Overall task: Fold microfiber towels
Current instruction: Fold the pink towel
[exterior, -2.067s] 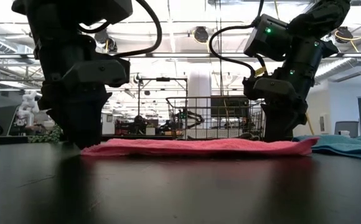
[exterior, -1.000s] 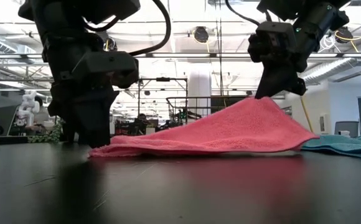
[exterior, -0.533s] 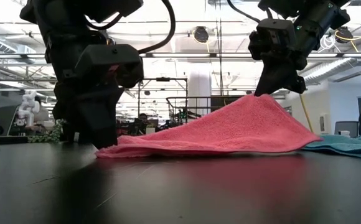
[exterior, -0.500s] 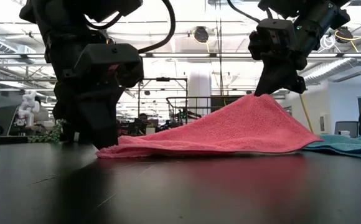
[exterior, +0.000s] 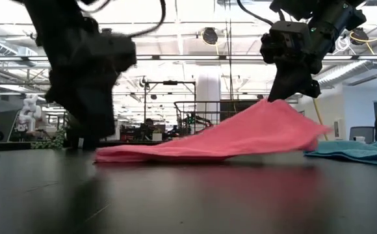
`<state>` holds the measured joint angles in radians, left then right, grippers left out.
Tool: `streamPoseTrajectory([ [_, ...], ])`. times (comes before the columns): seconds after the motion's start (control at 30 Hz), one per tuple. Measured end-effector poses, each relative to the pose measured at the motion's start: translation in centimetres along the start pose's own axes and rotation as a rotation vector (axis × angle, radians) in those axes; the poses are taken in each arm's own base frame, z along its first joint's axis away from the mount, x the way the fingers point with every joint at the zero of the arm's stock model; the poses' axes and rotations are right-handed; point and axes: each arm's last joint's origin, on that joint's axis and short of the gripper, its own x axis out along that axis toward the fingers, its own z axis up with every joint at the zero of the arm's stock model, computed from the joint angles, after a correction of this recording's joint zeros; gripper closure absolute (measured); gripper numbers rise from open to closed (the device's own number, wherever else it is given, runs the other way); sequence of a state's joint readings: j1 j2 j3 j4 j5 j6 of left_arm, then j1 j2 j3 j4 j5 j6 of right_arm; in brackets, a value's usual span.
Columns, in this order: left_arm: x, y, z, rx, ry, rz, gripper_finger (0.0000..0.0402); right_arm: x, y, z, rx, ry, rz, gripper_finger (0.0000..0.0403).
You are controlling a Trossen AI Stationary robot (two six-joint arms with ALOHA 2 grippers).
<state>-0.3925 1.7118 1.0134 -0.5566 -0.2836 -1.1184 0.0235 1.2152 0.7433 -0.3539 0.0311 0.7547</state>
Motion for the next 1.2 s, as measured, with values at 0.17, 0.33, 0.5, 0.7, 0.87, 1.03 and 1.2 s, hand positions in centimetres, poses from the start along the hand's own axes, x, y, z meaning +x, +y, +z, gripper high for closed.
streamPoseTrajectory([
  [0.17,-1.2,0.1,0.1,0.023,-0.014,-0.026,0.0310,0.0,0.0,0.0,0.000,0.000,0.000,0.0403],
  [0.33,-0.8,-0.3,0.1,0.009,-0.026,-0.049,0.0311,0.0,0.0,0.0,0.000,-0.001,0.000,0.0403],
  [0.5,0.6,-0.9,-0.1,0.008,-0.032,-0.059,0.0312,0.0,0.0,0.1,0.006,-0.018,-0.010,0.0403],
  [0.7,2.6,-1.4,-0.9,0.020,0.022,-0.062,0.0312,0.0,0.1,0.2,0.013,-0.025,-0.003,0.0403],
  [0.87,2.8,-1.5,-1.0,0.012,0.034,-0.065,0.0312,0.0,0.0,0.1,0.019,-0.024,-0.005,0.0403],
  [1.03,2.8,-1.4,-1.0,0.013,0.041,-0.052,0.0312,0.0,0.1,0.2,0.019,-0.028,0.000,0.0403],
  [1.2,2.8,-1.4,-1.0,0.014,0.042,-0.051,0.0312,-0.1,0.5,0.3,0.015,-0.042,0.017,0.0403],
])
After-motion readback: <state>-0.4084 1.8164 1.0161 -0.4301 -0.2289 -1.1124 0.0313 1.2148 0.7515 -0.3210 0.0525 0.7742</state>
